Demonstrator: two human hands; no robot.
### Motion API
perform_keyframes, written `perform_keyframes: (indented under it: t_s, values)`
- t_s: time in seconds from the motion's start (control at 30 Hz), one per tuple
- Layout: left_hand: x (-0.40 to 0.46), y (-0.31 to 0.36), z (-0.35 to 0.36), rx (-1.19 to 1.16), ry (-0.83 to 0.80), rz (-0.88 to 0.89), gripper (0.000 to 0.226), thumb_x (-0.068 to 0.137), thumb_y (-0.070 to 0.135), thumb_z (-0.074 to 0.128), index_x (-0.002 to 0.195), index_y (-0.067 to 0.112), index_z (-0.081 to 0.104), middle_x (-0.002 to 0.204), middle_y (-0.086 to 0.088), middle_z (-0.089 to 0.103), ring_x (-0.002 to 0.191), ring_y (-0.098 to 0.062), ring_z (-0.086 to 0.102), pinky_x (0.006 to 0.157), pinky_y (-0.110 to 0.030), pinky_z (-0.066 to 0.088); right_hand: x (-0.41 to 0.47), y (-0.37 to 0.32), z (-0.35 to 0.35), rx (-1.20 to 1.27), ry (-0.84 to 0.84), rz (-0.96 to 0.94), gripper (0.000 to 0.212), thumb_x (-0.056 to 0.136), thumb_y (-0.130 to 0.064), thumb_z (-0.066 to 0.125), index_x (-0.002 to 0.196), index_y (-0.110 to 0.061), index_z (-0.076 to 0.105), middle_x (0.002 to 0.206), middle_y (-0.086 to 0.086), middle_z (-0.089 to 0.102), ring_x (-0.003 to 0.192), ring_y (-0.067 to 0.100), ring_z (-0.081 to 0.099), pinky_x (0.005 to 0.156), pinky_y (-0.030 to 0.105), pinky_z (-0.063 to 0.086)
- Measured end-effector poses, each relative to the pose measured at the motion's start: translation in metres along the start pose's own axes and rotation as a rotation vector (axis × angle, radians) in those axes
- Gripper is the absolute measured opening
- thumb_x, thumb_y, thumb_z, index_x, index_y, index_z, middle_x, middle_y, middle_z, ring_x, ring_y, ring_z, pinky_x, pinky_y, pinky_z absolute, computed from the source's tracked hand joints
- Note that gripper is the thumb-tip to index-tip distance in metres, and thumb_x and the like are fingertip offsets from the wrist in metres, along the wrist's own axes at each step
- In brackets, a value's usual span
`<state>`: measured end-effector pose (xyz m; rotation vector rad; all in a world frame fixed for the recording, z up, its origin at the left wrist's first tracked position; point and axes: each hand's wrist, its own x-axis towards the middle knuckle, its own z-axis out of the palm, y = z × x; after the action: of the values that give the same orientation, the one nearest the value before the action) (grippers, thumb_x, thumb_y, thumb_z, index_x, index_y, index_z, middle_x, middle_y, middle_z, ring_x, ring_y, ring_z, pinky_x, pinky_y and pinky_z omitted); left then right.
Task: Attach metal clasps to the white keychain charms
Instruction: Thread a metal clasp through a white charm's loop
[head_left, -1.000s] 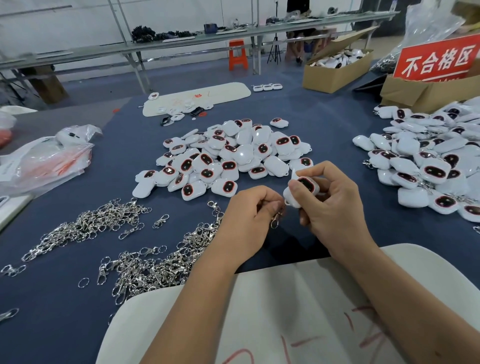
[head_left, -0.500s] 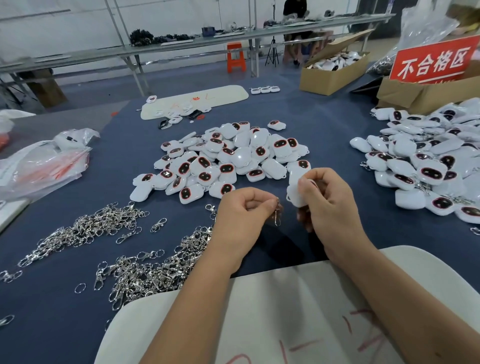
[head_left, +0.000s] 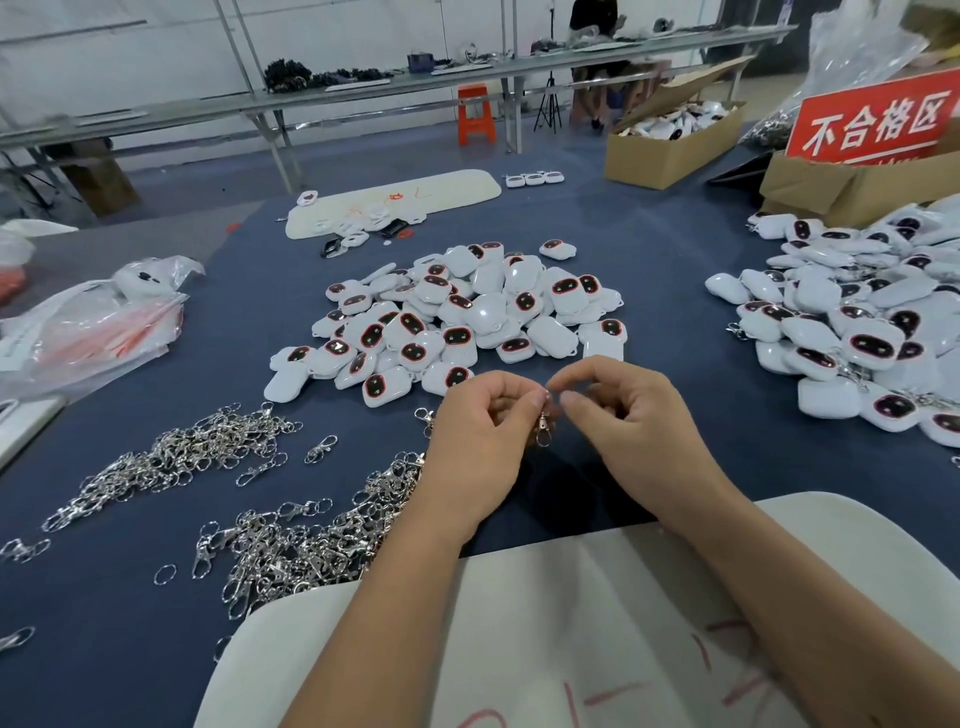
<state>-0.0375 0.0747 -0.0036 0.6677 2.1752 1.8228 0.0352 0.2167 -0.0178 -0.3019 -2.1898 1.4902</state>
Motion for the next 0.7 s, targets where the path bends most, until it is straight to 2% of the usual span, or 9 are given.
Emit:
perform_keyframes:
  t_s: [0.07, 0.13, 0.23, 0.37, 0.53, 0.7]
  values:
    - [0.0001, 0.0006, -0.0007, -0.016, 0.015, 0.030, 0.012, 0.099, 0.009, 0.063, 0.094, 0.006, 0.074, 0.086, -0.007, 0.076, 0.073, -0.009, 0.066, 0.070, -0.021, 0.054, -0.0008, -0.0018, -0.0001, -0.028, -0.008, -0.037, 0.017, 0.098, -0.022, 0.068, 0.091, -0.035, 0.077, 0.056, -0.008, 0.050, 0.054, 0.010, 0.036, 0.051, 0.022, 0.033]
    - [-0.0006, 0.0015, -0.0022, -0.049, -0.001, 0.026, 0.011, 0.098, 0.009, 0.064, 0.093, 0.005, 0.074, 0.082, -0.004, 0.077, 0.069, -0.004, 0.064, 0.067, -0.017, 0.051, -0.0016, -0.0038, -0.0003, -0.033, -0.033, -0.078, 0.018, 0.098, -0.022, 0.070, 0.091, -0.036, 0.080, 0.060, -0.009, 0.060, 0.057, 0.010, 0.041, 0.054, 0.023, 0.038]
    - [-0.0020, 0.0019, -0.0025, -0.076, -0.035, 0.010, 0.007, 0.094, 0.009, 0.070, 0.092, 0.004, 0.074, 0.082, -0.006, 0.077, 0.071, -0.007, 0.066, 0.069, -0.018, 0.053, -0.0022, -0.0050, -0.0020, -0.019, -0.050, -0.090, 0.017, 0.095, -0.022, 0.074, 0.091, -0.037, 0.081, 0.067, 0.005, 0.063, 0.057, 0.011, 0.040, 0.054, 0.025, 0.037]
    - [-0.0022, 0.0025, -0.0005, -0.120, -0.041, -0.028, 0.004, 0.093, 0.008, 0.071, 0.094, 0.005, 0.074, 0.088, -0.010, 0.077, 0.078, -0.013, 0.067, 0.078, -0.026, 0.056, -0.0028, -0.0032, -0.0028, -0.003, 0.011, -0.103, 0.016, 0.091, -0.017, 0.079, 0.087, -0.032, 0.082, 0.066, -0.013, 0.068, 0.054, 0.001, 0.049, 0.056, 0.010, 0.039]
    - [-0.0028, 0.0044, -0.0036, -0.139, -0.092, -0.018, 0.010, 0.096, 0.013, 0.067, 0.090, 0.013, 0.075, 0.088, 0.001, 0.075, 0.085, -0.008, 0.066, 0.076, -0.022, 0.055, -0.0017, -0.0018, -0.0047, 0.051, 0.030, -0.101, 0.008, 0.088, -0.028, 0.084, 0.082, -0.028, 0.078, 0.072, -0.008, 0.071, 0.061, 0.002, 0.052, 0.062, 0.014, 0.044]
    - [-0.0005, 0.0046, -0.0062, -0.280, -0.156, -0.127, 0.023, 0.104, 0.012, 0.054, 0.099, 0.005, 0.075, 0.080, 0.000, 0.070, 0.080, -0.010, 0.062, 0.070, -0.023, 0.050, 0.0006, 0.0015, -0.0075, 0.139, 0.025, -0.019, 0.011, 0.087, -0.032, 0.084, 0.079, -0.027, 0.080, 0.061, -0.012, 0.065, 0.057, 0.005, 0.045, 0.058, 0.015, 0.040]
